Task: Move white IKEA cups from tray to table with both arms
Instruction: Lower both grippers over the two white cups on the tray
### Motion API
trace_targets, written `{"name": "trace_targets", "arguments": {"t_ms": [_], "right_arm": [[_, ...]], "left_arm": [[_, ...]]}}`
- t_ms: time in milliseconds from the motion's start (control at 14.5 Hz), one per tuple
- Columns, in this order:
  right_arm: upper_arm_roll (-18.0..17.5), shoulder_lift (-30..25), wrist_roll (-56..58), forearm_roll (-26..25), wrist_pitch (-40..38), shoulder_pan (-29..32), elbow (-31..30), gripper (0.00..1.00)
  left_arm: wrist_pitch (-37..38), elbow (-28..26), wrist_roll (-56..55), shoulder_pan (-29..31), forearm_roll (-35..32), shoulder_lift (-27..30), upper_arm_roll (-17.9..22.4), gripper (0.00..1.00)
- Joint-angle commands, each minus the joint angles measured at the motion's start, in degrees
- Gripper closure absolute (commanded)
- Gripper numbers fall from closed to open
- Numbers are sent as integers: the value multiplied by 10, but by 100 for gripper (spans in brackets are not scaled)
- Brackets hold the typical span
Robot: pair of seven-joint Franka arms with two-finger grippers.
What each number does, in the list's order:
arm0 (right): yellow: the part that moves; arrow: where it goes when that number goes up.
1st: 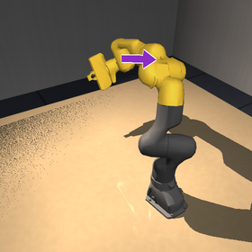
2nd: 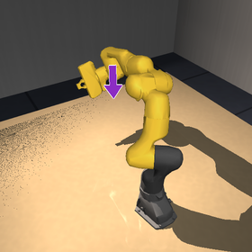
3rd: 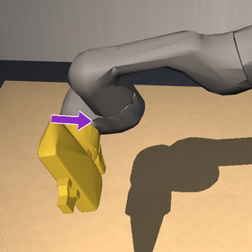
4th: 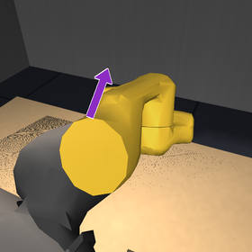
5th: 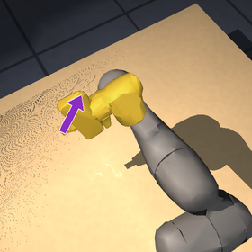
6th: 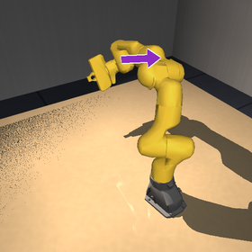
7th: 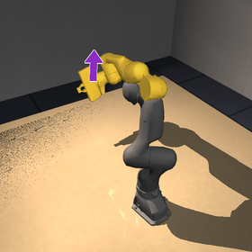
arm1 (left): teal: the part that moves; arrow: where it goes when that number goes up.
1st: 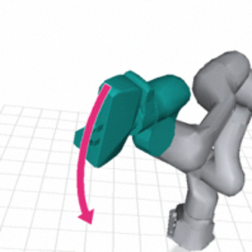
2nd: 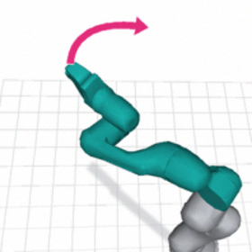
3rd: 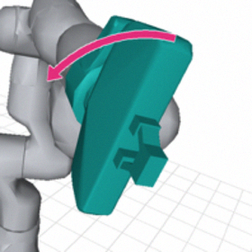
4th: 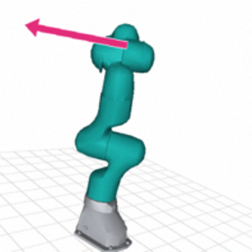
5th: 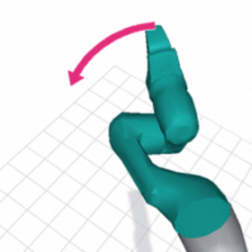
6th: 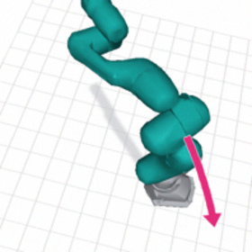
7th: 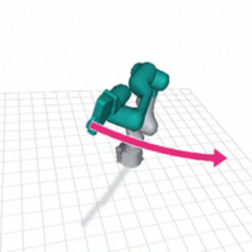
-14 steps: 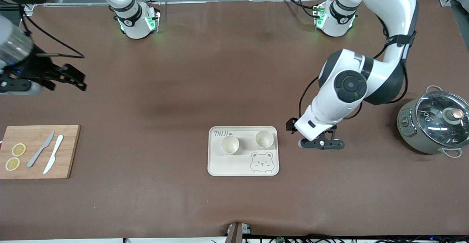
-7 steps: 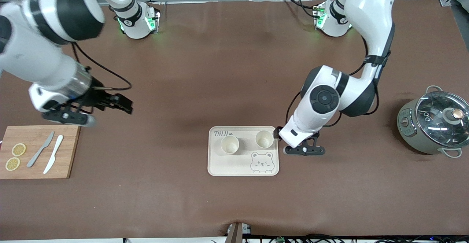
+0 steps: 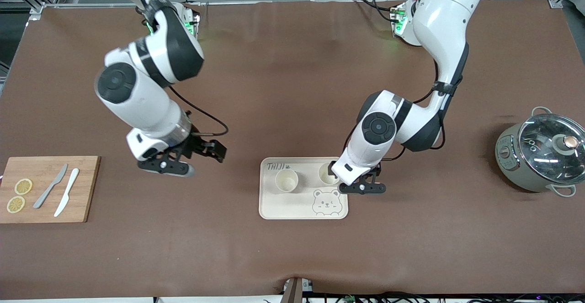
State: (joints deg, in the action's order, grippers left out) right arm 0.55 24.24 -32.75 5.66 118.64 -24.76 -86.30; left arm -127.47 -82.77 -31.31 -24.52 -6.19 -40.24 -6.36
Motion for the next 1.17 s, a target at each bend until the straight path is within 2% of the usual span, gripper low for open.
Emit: {"name": "trace_targets", "arguments": {"t_ms": [0, 415, 760, 1105], "right_arm": [[6, 44, -35, 1, 38, -24, 25, 0], [7, 160, -68, -3, 58, -57, 119, 0], [9, 204, -69, -8, 119, -78, 121, 0], [10, 226, -69, -8, 141, -91, 122, 0]], "left_arm": [[-9, 9, -17, -10, -16, -10, 5, 0], [-10, 6, -24, -11, -16, -19, 5, 0], [-11, 6, -25, -11, -15, -26, 4, 0], [-12, 6, -29, -16, -15, -33, 4, 0]]}}
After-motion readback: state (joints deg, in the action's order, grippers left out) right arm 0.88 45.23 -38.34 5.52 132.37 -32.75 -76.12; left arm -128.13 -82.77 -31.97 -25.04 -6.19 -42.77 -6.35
